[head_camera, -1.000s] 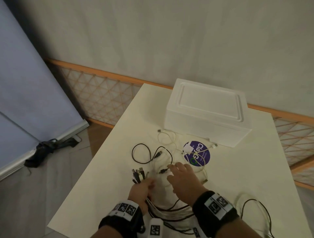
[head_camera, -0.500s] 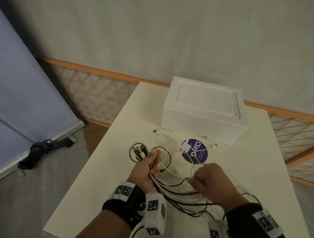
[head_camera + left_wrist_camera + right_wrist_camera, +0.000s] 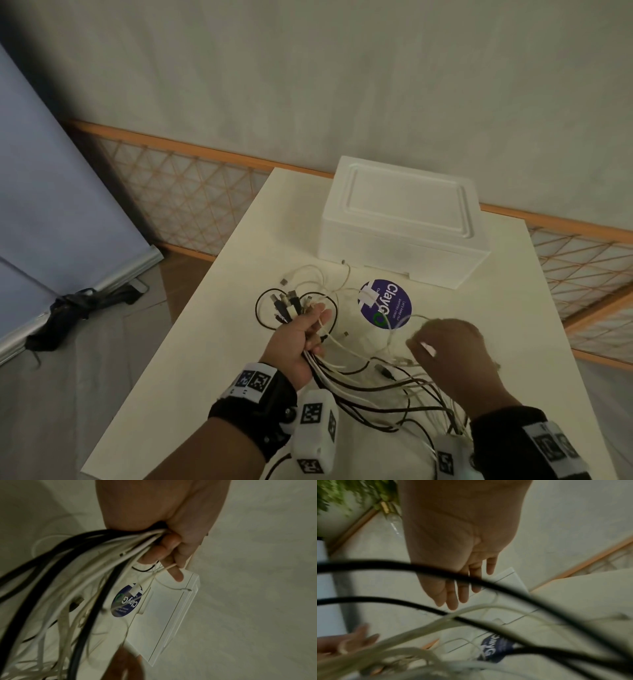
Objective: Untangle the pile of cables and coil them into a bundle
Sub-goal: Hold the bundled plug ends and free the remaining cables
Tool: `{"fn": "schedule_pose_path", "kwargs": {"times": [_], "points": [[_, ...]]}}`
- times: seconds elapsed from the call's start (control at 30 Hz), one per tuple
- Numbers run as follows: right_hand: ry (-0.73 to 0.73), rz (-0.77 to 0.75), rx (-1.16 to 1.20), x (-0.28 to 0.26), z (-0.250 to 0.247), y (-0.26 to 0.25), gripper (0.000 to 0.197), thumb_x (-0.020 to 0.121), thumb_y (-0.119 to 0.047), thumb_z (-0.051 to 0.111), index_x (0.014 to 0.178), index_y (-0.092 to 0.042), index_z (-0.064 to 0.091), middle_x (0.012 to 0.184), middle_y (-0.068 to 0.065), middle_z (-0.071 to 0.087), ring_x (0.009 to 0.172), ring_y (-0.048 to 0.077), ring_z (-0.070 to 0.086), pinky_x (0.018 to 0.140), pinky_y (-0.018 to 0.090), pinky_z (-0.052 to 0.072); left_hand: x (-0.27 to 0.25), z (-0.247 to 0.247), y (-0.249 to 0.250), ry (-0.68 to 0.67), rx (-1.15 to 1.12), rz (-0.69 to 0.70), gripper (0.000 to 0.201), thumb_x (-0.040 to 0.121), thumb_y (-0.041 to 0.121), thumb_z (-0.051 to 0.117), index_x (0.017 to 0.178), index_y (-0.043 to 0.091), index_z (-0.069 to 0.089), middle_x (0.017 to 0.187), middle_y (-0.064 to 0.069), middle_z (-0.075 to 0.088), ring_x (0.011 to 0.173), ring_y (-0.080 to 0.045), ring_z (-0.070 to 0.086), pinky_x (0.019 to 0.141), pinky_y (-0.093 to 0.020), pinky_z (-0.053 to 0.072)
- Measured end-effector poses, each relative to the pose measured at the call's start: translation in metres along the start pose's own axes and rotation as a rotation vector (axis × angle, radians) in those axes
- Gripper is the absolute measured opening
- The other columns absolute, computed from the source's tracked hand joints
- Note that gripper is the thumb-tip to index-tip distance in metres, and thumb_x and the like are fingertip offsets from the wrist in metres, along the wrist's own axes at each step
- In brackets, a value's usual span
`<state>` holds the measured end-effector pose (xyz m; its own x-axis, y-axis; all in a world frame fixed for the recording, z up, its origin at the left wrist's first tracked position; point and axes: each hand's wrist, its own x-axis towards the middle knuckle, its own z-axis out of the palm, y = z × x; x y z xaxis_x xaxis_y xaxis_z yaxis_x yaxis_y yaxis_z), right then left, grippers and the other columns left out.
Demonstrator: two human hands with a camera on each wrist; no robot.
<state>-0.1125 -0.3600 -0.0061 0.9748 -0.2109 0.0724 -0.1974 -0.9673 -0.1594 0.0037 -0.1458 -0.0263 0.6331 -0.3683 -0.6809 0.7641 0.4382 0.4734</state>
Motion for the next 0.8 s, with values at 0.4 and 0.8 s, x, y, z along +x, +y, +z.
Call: {"fn": "schedule_pose_path", "kwargs": {"times": [0.4,0.8], "points": [[-0.195,-0.099,0.486,0.026,-0.001,-0.090,0.028,0.089,-0.027,0.049,0.108,-0.025,0.069,0.097,-0.007,0.070,0.087,0.005,0.061,0.077,0.019,0.045,-0.002,0.000,0.003,-0.012,-0.069,-0.032,0.010,0.092,0.018,0.060,0.086,0.012,0.064,0.073,0.002,0.071,0.031,-0.004,0.028,0.033,-0.014,0.030],[-0.191,0.098,0.413,-0.011,-0.009,0.018,0.031,0.060,-0.040,0.039,0.054,-0.010,0.043,0.051,0.007,0.042,0.044,0.009,0.036,0.046,0.030,0.030,0.013,-0.006,0.004,0.038,-0.027,0.003,0.012,0.089,0.028,0.065,0.090,0.015,0.066,0.057,0.003,0.059,0.033,-0.004,0.028,0.033,-0.015,0.029]]}}
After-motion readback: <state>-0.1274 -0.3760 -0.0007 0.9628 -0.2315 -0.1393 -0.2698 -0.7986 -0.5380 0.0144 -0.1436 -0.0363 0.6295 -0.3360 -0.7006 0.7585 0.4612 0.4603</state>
